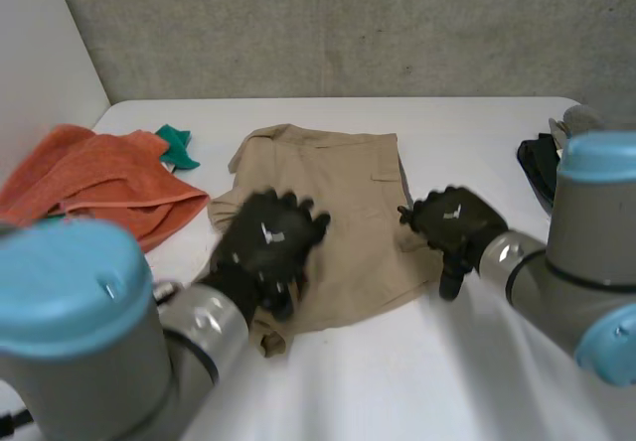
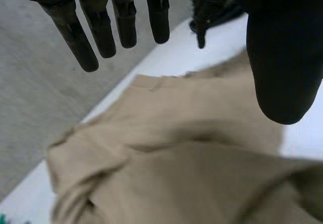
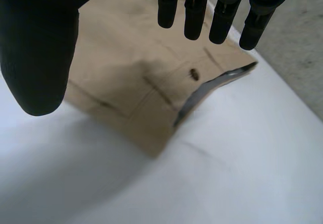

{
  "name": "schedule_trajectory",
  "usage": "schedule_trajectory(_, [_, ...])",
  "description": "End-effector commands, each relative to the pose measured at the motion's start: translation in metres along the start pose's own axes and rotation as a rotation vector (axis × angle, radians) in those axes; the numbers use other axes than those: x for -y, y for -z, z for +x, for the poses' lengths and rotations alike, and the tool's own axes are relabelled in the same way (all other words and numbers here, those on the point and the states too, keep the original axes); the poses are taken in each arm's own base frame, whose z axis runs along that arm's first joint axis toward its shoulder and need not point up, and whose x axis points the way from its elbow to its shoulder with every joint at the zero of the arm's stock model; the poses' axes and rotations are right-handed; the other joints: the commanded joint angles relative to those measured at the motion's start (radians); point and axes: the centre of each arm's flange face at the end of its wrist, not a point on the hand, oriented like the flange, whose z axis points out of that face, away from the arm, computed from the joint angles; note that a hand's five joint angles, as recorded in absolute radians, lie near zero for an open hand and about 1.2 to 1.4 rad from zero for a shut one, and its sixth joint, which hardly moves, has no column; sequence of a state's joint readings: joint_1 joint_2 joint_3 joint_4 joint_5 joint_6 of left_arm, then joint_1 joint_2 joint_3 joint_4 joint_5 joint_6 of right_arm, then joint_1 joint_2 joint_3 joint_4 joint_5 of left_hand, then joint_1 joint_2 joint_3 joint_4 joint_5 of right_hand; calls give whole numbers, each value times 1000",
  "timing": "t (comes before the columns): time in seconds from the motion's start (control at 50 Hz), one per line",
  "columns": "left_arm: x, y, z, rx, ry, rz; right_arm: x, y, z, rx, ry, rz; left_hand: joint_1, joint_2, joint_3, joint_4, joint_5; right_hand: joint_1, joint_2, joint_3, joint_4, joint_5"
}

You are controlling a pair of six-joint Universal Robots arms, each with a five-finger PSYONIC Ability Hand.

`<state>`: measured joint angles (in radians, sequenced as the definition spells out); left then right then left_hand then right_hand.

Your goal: Fold the laundry.

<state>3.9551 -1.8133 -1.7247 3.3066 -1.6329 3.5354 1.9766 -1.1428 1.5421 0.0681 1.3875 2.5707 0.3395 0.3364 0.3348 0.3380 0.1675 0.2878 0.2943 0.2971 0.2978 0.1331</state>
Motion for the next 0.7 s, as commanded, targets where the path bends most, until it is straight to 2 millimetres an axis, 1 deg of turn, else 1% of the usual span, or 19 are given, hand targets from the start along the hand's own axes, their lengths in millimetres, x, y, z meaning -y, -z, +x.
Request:
schedule_trajectory(0.02, [-38,-22,13,88,-17,-50,-19,-8,-10,-23,8,66,246,249,251,247,243,76,70,67,66,56])
schedule_trajectory(0.08, [-45,-28,9,120,-15,-67,-22,-10,-12,-35,17,95,332,335,336,333,329,82,75,73,72,62])
schedule_trajectory(0.1, [-50,-34,3,151,-11,-83,-23,-10,-13,-37,16,98,413,416,418,415,411,82,75,73,72,62])
schedule_trajectory(0.12, [-53,-37,-1,167,-8,-91,-24,-11,-13,-38,18,99,435,438,439,436,432,82,75,73,72,62])
schedule_trajectory(0.16, [-61,-43,-10,201,-2,-115,-28,-14,-16,-32,17,94,435,438,439,436,432,82,75,73,72,62])
schedule_trajectory(0.18, [-68,-49,-22,241,5,-139,-30,-14,-17,-31,16,89,435,438,439,436,432,82,75,73,72,62])
schedule_trajectory(0.24, [-76,-54,-41,301,9,-162,-32,-16,-18,-30,17,86,429,432,434,430,426,102,96,93,92,83])
schedule_trajectory(0.26, [-81,-56,-52,338,2,-178,-32,-16,-18,-29,17,85,429,432,434,430,426,103,96,93,93,83])
schedule_trajectory(0.32, [-87,-57,-66,382,-24,-199,-32,-16,-19,-27,17,88,417,420,422,419,415,105,99,96,95,86])
schedule_trajectory(0.34, [-91,-55,-72,399,-50,-217,-32,-16,-20,-24,17,86,391,394,396,392,388,105,99,96,95,86])
schedule_trajectory(0.38, [-92,-52,-79,416,-76,-226,-32,-16,-21,-22,17,85,338,341,343,340,336,108,102,99,98,89])
schedule_trajectory(0.42, [-92,-48,-90,449,-110,-223,-32,-15,-22,-21,19,86,317,320,322,319,315,120,114,111,110,100])
schedule_trajectory(0.46, [-90,-45,-94,460,-127,-214,-32,-16,-22,-21,20,86,306,309,310,307,303,158,152,149,148,138])
schedule_trajectory(0.5, [-82,-39,-97,479,-139,-182,-32,-15,-22,-23,21,88,247,250,252,248,245,185,178,175,175,165])
schedule_trajectory(0.52, [-74,-34,-100,495,-137,-154,-32,-16,-21,-28,20,94,171,174,176,173,169,208,202,199,198,188])
schedule_trajectory(0.58, [-63,-26,-101,502,-136,-114,-33,-17,-19,-40,24,102,42,45,46,43,39,261,254,251,251,241])
schedule_trajectory(0.6, [-52,-20,-102,492,-139,-73,-33,-17,-20,-41,24,106,1,4,5,2,-2,270,263,261,260,250])
schedule_trajectory(0.66, [-43,-12,-98,454,-145,-32,-33,-18,-19,-47,31,112,-3,0,2,-1,-5,296,290,287,286,276])
schedule_trajectory(0.7, [-37,-3,-92,405,-152,3,-33,-18,-20,-48,35,112,9,12,14,10,7,320,313,310,310,300])
